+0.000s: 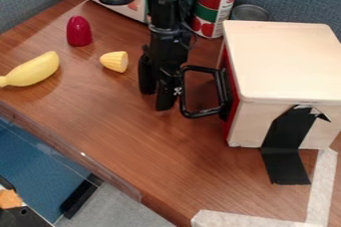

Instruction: Close the drawer

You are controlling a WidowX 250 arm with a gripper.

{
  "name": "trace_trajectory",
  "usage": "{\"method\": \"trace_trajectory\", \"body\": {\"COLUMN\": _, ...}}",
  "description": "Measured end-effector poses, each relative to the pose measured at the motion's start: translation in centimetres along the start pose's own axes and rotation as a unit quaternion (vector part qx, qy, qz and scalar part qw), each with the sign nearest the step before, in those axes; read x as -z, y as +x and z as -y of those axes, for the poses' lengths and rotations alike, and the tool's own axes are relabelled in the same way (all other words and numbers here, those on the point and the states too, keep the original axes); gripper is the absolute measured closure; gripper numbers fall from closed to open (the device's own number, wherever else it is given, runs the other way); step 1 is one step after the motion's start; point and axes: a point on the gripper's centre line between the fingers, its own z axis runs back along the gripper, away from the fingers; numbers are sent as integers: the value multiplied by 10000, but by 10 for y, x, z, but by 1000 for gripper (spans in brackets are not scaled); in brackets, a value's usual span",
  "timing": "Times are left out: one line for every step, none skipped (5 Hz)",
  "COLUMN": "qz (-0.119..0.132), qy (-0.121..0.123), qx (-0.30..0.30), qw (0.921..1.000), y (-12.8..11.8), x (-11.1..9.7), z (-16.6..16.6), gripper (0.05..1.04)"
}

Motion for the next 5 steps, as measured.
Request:
{"method": "trace_trajectory", "body": {"qz": 123, "qy": 87, "qx": -155, "qw": 9998, "y": -13, "x": -15, "z": -8, "gripper": 84}}
{"method": "trace_trajectory", "body": {"qz": 56, "qy": 662, "qx": -1051, "qw": 9922, "y": -50, "x": -29, "z": -41, "gripper": 84}}
{"method": "trace_trajectory", "body": {"qz": 236, "qy": 1391, "qx": -1442, "qw": 9794, "y": -90, "x": -61, "z": -49, "gripper": 84}}
{"method": "trace_trajectory", "body": {"qz": 419, "qy": 1521, "qx": -1567, "qw": 9750, "y": -121, "x": -82, "z": -46, "gripper": 84}}
{"method": "trace_trajectory", "body": {"qz": 485, "qy": 1402, "qx": -1482, "qw": 9778, "y": -141, "x": -103, "z": -32, "gripper": 83}}
